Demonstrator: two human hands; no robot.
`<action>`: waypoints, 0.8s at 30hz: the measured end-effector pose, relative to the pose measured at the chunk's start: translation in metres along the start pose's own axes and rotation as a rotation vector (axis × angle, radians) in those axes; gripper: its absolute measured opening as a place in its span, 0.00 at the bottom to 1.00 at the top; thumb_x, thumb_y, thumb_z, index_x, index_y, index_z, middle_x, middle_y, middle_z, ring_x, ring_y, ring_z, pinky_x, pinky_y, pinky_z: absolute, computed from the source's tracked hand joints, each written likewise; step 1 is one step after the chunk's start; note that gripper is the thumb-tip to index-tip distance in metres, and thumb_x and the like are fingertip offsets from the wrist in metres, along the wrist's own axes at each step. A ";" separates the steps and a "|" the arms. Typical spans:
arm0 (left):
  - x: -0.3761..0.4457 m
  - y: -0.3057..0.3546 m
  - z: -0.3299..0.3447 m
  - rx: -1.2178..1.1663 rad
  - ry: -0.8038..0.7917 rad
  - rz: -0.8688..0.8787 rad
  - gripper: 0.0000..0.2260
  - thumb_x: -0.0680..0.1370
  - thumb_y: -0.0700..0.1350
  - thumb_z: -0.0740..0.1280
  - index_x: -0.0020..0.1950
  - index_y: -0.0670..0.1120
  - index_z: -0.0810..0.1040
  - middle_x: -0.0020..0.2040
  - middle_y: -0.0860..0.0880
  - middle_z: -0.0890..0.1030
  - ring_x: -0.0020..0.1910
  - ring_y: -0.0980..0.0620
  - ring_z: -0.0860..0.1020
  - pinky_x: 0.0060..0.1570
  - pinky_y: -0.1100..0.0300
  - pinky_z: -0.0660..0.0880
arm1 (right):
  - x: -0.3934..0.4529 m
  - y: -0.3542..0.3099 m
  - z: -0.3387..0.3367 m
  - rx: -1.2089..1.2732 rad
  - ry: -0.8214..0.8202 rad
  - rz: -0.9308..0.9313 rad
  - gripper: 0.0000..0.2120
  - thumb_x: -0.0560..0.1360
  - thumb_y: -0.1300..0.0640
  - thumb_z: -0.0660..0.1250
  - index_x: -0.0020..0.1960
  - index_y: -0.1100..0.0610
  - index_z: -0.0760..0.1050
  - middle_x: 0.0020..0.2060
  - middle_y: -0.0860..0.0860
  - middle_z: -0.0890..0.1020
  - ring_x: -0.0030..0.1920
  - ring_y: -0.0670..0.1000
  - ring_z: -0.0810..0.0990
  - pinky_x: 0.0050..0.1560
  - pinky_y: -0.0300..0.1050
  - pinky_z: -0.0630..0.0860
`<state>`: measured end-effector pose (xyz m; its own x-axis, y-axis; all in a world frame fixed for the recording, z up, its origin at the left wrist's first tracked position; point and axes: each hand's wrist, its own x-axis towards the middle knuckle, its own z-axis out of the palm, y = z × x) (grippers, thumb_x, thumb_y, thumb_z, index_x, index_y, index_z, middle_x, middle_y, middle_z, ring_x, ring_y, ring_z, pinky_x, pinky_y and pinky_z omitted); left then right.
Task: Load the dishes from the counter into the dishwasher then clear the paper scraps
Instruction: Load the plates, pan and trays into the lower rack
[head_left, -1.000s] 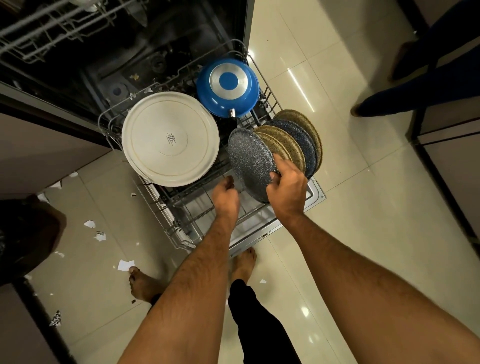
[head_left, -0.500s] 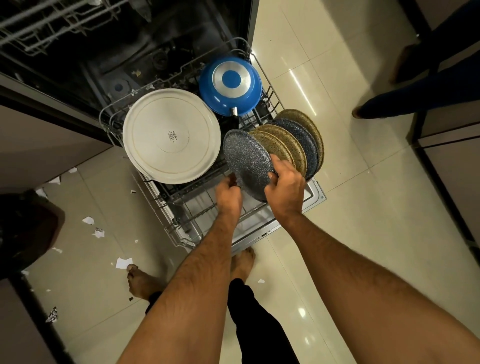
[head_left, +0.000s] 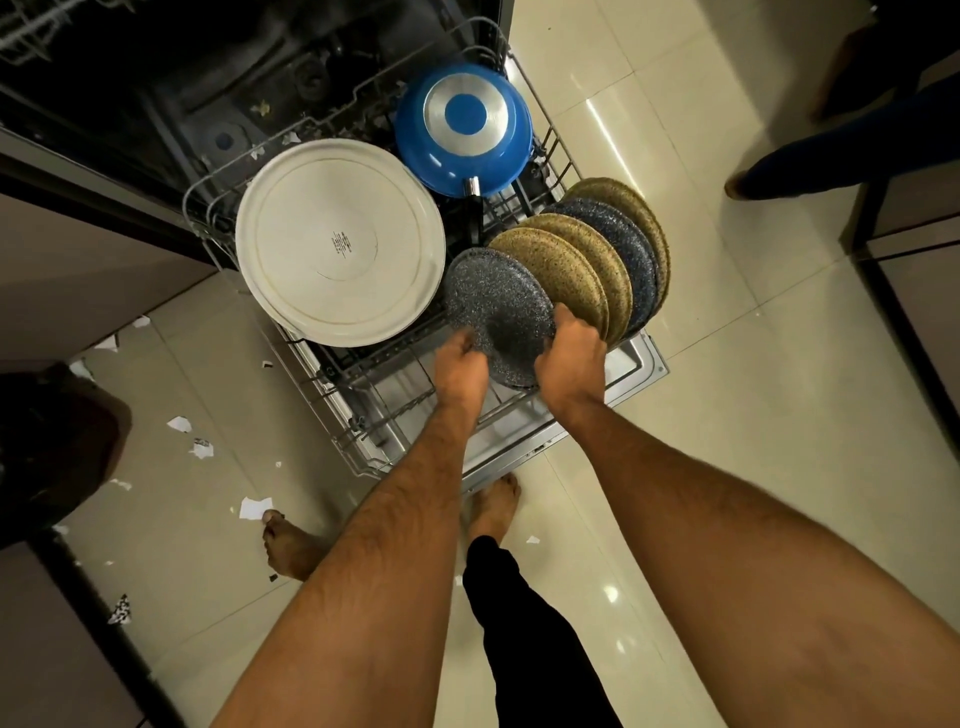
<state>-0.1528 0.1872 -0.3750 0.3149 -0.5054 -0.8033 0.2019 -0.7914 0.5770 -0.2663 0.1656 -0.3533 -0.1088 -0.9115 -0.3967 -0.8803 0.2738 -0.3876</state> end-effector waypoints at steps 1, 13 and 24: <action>0.000 0.000 0.001 0.013 0.000 0.003 0.19 0.78 0.27 0.58 0.57 0.47 0.78 0.43 0.59 0.77 0.45 0.59 0.76 0.48 0.67 0.72 | 0.000 0.000 0.000 0.005 -0.006 0.000 0.24 0.73 0.70 0.67 0.68 0.60 0.73 0.55 0.59 0.83 0.55 0.62 0.83 0.57 0.56 0.82; -0.032 0.040 -0.052 0.140 -0.014 0.124 0.20 0.80 0.34 0.64 0.73 0.42 0.73 0.67 0.47 0.78 0.64 0.51 0.77 0.63 0.67 0.70 | -0.035 -0.040 -0.025 -0.172 0.070 -0.159 0.34 0.76 0.64 0.69 0.78 0.65 0.61 0.69 0.61 0.71 0.69 0.59 0.71 0.74 0.55 0.69; -0.110 0.113 -0.229 0.895 0.262 0.686 0.23 0.77 0.44 0.67 0.72 0.38 0.70 0.67 0.38 0.75 0.66 0.39 0.73 0.70 0.48 0.68 | -0.109 -0.182 -0.070 -0.425 0.063 -0.541 0.33 0.81 0.51 0.65 0.79 0.63 0.59 0.75 0.66 0.65 0.77 0.66 0.62 0.77 0.64 0.61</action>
<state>0.0482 0.2320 -0.1880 0.3076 -0.9190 -0.2465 -0.7818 -0.3917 0.4850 -0.1271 0.1933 -0.1814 0.3810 -0.9058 -0.1853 -0.9217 -0.3565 -0.1527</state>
